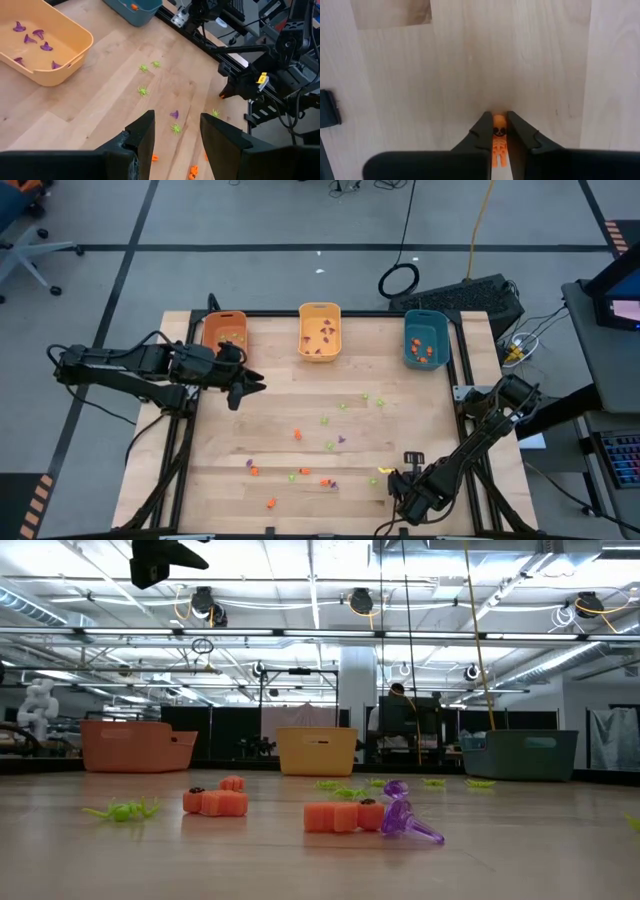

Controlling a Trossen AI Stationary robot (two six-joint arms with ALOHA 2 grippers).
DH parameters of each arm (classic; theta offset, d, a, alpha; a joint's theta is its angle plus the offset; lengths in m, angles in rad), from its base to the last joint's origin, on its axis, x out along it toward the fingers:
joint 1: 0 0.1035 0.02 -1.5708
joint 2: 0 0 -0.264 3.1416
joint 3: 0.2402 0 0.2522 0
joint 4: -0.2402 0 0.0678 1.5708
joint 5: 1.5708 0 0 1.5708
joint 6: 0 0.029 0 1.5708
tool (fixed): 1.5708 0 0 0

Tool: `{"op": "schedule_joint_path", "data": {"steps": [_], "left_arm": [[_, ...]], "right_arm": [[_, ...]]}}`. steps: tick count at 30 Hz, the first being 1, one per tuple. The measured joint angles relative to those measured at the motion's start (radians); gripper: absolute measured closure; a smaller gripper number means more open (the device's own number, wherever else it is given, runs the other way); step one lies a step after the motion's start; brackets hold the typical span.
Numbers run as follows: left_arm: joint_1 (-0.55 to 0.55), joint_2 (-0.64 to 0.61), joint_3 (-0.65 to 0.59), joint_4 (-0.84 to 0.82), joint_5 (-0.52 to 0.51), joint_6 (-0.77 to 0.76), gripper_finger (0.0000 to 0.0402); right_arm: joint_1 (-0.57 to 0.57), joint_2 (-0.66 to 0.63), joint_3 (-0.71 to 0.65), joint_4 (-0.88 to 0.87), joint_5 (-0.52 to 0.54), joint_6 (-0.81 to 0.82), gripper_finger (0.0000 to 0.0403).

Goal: Sort Halloween decoration
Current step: Put the orange skeleton toy into the blue bin

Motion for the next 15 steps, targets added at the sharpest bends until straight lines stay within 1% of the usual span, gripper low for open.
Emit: {"op": "schedule_joint_path", "data": {"steps": [7, 15], "left_arm": [[0.0, 0.0, 0.0, 0.0, -0.003, 0.002, 0.0245], [0.0, 0.0, 0.0, 0.0, -0.008, 0.0, 0.0245]], "right_arm": [[-0.014, -0.032, -0.004, -0.012, 0.0, 0.019, 0.0393], [-0.068, -0.123, -0.004, -0.011, 0.008, 0.004, 0.0393]]}}
